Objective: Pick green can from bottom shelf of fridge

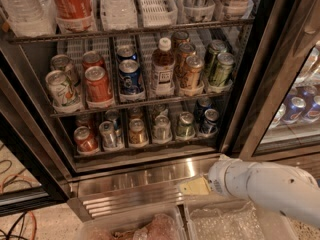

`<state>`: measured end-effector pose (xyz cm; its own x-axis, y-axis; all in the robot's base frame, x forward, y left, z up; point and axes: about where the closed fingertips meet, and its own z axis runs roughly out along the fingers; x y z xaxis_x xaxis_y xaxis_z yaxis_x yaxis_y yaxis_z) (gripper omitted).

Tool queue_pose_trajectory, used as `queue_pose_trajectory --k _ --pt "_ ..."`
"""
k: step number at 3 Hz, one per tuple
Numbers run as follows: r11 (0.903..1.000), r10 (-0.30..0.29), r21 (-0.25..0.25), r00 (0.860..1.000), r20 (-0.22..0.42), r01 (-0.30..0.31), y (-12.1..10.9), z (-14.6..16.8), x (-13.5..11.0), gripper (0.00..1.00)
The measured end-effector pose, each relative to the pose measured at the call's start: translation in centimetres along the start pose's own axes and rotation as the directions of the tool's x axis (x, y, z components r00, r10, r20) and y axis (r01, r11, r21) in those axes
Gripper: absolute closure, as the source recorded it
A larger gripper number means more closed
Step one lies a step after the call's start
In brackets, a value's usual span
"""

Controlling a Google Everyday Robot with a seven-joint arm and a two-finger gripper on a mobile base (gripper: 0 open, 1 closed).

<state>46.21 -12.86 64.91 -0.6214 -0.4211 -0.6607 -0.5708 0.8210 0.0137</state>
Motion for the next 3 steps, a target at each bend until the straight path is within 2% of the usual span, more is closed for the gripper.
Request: queue_pose_trajectory --k 1,2,3 --pt "0.9945 0.056 0.083 0.994 0.092 -0.063 0.9 -1.6 0.6 0.0" --pt "0.9753 0.106 0.171 0.976 0.191 -0.14 0.5 -3.6 0.2 0.0" --pt "0.9613 0.111 0.213 0.953 0.283 -0.175 -0.9 -3.9 -1.8 0.0"
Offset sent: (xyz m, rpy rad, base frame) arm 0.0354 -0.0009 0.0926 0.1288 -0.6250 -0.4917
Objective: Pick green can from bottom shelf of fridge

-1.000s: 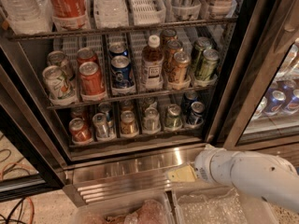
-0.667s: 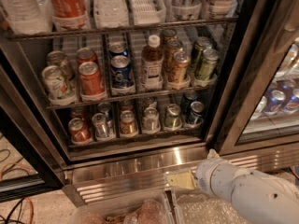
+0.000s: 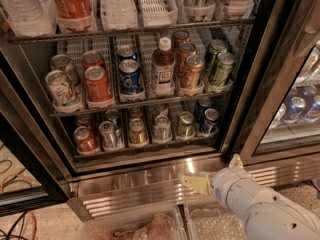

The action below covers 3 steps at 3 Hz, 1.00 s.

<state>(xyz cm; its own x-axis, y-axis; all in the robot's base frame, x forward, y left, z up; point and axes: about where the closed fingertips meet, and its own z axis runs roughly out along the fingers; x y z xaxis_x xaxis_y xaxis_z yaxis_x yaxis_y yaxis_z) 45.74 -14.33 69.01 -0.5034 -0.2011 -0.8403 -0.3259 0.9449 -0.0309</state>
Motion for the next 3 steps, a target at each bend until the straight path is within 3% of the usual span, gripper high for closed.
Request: queue_pose_trajectory --k 1,2,3 --pt "1.0 0.0 0.0 1.0 0.0 0.0 0.0 0.0 0.0 0.0" --pt "1.0 -0.004 -0.002 0.996 0.085 0.004 0.6 0.1 -1.6 0.0" --pt "0.999 0.024 -0.04 0.986 0.164 -0.017 1.9 2.3 0.1 0.0"
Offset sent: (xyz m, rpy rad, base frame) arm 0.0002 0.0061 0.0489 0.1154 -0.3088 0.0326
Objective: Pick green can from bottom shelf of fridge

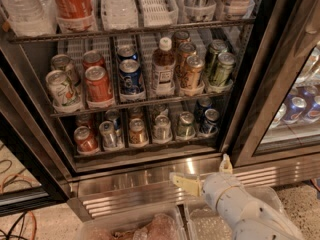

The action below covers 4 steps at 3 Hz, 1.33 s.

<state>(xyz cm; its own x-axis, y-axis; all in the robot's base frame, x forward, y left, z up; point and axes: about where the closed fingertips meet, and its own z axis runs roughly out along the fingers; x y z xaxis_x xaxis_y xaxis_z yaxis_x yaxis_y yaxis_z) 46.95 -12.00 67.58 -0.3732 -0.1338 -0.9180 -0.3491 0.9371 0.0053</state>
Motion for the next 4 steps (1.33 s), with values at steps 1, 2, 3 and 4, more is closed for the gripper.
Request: queue_pose_trajectory --k 1,2,3,4 --pt "0.9999 0.006 -0.014 0.999 0.034 -0.006 1.6 3.73 3.2 0.0" --pt "0.9998 -0.006 0.022 0.997 0.078 0.004 0.7 4.28 3.16 0.0" --pt "0.9998 -0.005 0.022 0.997 0.08 0.004 0.71 4.26 3.04 0.0" --pt "0.9998 0.014 0.015 0.995 0.099 -0.015 0.9 4.04 3.42 0.0"
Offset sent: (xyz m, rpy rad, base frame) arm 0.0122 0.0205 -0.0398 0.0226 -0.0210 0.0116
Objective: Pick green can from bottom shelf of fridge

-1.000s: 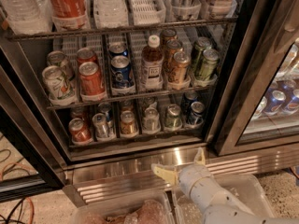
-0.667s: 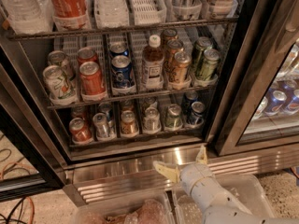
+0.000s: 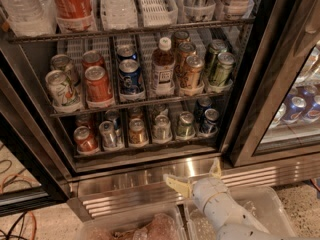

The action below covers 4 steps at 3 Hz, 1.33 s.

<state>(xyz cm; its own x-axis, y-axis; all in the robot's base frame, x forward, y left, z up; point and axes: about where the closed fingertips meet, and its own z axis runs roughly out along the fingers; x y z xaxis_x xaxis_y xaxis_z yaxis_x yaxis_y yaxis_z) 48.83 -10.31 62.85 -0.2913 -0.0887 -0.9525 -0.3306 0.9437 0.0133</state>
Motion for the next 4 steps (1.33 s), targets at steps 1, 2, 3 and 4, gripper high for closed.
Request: queue_pose_trajectory --k 1,2,3,4 --pt "0.9998 0.019 0.004 0.998 0.059 -0.019 0.4 1.2 0.0 0.0" --pt "0.9998 0.015 0.014 0.993 0.121 -0.016 0.9 2.7 -0.2 0.18" --pt "0.9994 -0.012 0.033 0.986 0.167 0.006 1.3 3.8 -0.6 0.2" --pt "0.9976 -0.047 0.058 0.979 0.196 0.037 1.5 5.0 -1.0 0.18"
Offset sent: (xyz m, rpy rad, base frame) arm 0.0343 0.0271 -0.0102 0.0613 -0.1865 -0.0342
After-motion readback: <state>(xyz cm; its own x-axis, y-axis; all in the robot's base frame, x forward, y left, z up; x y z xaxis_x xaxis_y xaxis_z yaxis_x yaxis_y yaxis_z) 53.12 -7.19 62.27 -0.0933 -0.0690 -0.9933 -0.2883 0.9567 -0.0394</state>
